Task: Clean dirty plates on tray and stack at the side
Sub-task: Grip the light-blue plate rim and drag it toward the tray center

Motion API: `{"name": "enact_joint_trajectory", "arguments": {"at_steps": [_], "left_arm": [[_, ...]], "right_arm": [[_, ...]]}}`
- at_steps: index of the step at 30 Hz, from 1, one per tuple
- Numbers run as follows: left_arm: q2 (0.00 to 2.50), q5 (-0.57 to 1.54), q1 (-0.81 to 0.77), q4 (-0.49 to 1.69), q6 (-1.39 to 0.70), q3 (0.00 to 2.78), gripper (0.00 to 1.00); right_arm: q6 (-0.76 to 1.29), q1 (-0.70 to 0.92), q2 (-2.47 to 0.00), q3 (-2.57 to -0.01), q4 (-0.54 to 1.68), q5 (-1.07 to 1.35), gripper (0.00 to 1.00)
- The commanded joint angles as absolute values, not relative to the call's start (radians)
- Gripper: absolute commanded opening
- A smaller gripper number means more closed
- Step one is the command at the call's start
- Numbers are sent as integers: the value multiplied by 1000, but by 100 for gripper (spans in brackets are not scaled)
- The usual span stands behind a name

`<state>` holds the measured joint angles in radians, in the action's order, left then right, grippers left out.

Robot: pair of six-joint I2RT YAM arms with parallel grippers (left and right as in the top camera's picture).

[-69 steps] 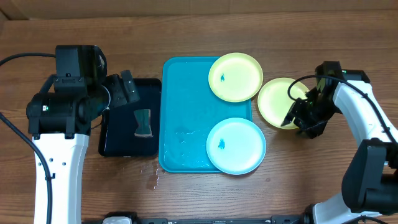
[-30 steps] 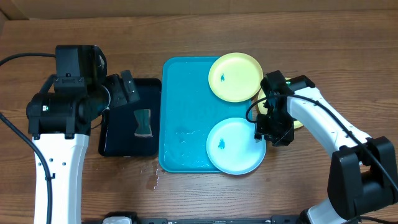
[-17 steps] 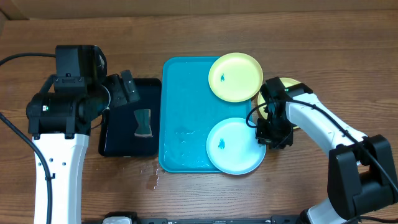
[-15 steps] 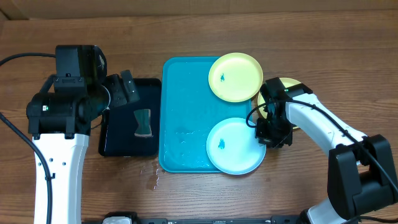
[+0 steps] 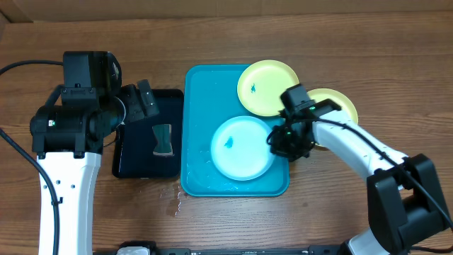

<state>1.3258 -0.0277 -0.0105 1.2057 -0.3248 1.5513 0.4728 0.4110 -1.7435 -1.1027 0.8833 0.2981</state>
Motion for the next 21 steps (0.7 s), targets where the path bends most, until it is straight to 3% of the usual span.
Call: {"name": "enact_joint_trajectory", "arguments": {"at_steps": [1,13,21], "left_arm": [[1320,-33,-7,1205,-340,1560,100],[1320,-33,-7,1205,-340,1560,100],[1320,-33,-7,1205,-340,1560,100]], "right_arm": [[507,474,-1728,-1100,838,311,4],[810,601,-1728,-1099,730,24,4],[819,603,-1728,-1099,681,8,5]]}}
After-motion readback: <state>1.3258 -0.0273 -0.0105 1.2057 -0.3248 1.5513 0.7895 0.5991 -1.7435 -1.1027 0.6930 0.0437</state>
